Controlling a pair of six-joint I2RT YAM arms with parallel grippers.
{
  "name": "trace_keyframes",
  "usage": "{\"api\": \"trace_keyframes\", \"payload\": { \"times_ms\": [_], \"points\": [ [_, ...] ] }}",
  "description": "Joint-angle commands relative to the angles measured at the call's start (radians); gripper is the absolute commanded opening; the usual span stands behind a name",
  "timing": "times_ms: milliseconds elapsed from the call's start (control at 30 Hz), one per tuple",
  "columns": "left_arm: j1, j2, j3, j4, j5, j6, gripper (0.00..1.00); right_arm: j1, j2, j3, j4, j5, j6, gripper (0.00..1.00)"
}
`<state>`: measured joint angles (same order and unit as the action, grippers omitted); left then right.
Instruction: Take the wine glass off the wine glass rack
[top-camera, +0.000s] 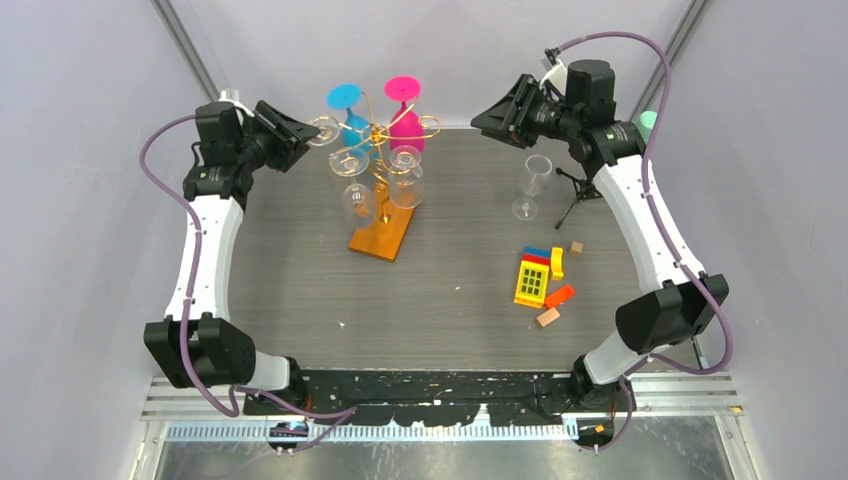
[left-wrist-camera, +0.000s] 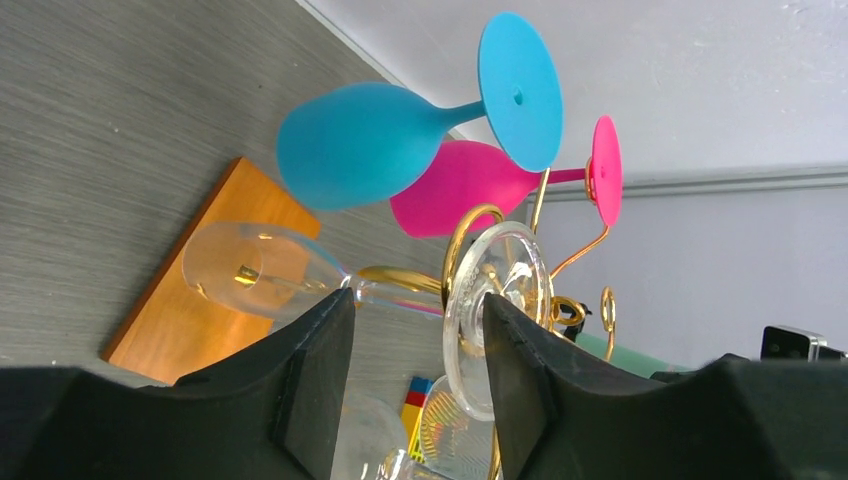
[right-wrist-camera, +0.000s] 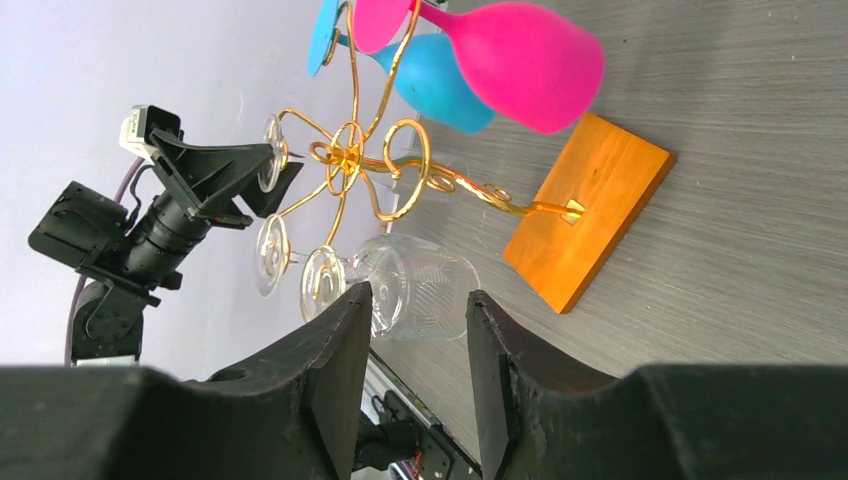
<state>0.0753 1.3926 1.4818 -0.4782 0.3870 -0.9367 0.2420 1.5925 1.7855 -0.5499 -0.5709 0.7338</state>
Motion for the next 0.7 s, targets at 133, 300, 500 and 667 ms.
{"api": "trace_keyframes", "payload": {
  "times_ms": [133, 300, 500, 667],
  "points": [
    [0.016, 0.012, 0.008, 0.055, 0.082, -0.03, 0.37, -0.001, -0.045, 0.004, 0.053, -0.017, 0.02, 0.44],
    [0.023, 0.003, 0.017, 0.04, 0.085, -0.029, 0.19, -0.001, -0.046, 0.005, 0.052, -0.01, 0.023, 0.43],
    [0.041, -0.002, 0.029, 0.04, 0.101, -0.029, 0.17, -0.001, -0.046, -0.001, 0.051, 0.003, 0.024, 0.43],
    [0.049, 0.0, 0.052, 0.031, 0.12, -0.035, 0.14, -0.001, -0.046, -0.004, 0.051, 0.014, 0.025, 0.43]
  ]
}}
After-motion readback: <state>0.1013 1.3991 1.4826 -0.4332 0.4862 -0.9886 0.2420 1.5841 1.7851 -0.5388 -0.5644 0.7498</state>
